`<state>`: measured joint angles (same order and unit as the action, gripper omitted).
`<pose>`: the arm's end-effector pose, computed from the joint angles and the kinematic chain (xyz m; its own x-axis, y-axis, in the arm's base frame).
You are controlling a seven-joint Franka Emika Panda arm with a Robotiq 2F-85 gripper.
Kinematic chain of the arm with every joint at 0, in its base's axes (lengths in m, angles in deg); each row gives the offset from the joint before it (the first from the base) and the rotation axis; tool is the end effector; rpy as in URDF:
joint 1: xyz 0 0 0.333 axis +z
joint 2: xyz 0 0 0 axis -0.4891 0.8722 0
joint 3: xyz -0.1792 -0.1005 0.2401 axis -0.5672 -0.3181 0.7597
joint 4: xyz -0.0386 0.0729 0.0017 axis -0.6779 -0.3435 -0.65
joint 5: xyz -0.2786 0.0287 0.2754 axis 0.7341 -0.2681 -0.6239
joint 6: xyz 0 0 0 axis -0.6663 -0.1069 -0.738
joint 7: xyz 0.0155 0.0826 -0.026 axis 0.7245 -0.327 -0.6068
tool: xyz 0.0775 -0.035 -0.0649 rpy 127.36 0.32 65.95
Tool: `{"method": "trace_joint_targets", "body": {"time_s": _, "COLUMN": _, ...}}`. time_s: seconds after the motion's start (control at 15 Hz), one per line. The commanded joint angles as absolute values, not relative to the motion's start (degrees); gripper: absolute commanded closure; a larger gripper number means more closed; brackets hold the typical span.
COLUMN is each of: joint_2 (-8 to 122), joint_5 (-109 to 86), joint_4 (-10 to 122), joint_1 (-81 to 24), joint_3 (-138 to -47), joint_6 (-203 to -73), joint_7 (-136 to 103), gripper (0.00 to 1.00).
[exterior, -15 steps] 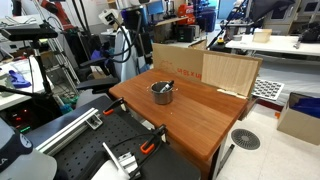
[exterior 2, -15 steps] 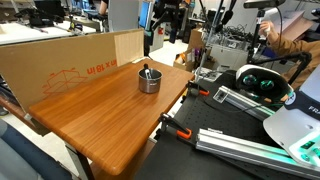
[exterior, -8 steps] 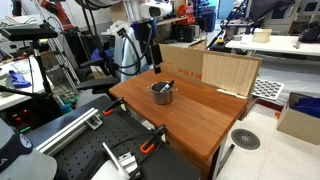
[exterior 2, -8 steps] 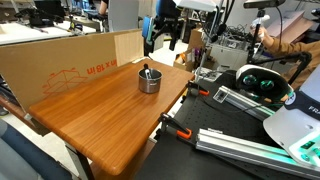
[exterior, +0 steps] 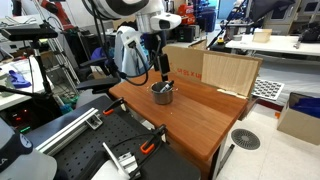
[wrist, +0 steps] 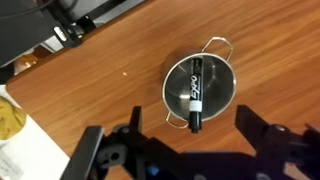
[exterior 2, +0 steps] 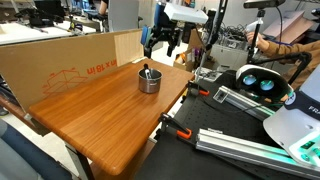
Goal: Remove the marker from the bowl and put it on the table
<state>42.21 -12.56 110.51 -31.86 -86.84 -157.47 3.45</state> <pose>0.4599 -0.0089 0.2637 0.9064 -0.4122 0.0919 -0.4119 -0.9109 -0.0237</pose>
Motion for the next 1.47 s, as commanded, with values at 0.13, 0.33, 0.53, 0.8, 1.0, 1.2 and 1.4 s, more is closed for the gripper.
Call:
{"method": "trace_joint_targets", "body": {"time_s": 0.13, "joint_2": 48.64, "joint_5": -14.67, "joint_4": 107.8, "joint_1": -30.45, "joint_3": -88.0, "joint_6": -160.7, "joint_7": 3.1, "gripper": 0.0}}
{"method": "trace_joint_targets", "body": {"time_s": 0.33, "joint_2": 51.8, "joint_5": -16.11, "joint_4": 106.54, "joint_1": -30.12, "joint_3": -88.2, "joint_6": -160.84, "joint_7": 2.72, "gripper": 0.0}}
{"method": "trace_joint_targets", "body": {"time_s": 0.53, "joint_2": 53.92, "joint_5": -18.01, "joint_4": 105.22, "joint_1": -30.05, "joint_3": -88.24, "joint_6": -161.55, "joint_7": 2.28, "gripper": 0.0}}
{"method": "trace_joint_targets", "body": {"time_s": 0.8, "joint_2": 55.36, "joint_5": -19.3, "joint_4": 103.55, "joint_1": -29.5, "joint_3": -88.36, "joint_6": -162.25, "joint_7": 2.5, "gripper": 0.0}}
{"method": "trace_joint_targets", "body": {"time_s": 1.0, "joint_2": 55.71, "joint_5": -19.53, "joint_4": 102.53, "joint_1": -28.85, "joint_3": -88.66, "joint_6": -162.42, "joint_7": 2.94, "gripper": 0.0}}
{"method": "trace_joint_targets", "body": {"time_s": 1.2, "joint_2": 55.83, "joint_5": -19.56, "joint_4": 101.63, "joint_1": -28.52, "joint_3": -89.36, "joint_6": -162.44, "joint_7": 3.64, "gripper": 0.0}}
{"method": "trace_joint_targets", "body": {"time_s": 1.4, "joint_2": 56.15, "joint_5": -19.52, "joint_4": 100.9, "joint_1": -28.6, "joint_3": -90.15, "joint_6": -162.34, "joint_7": 3.9, "gripper": 0.0}}
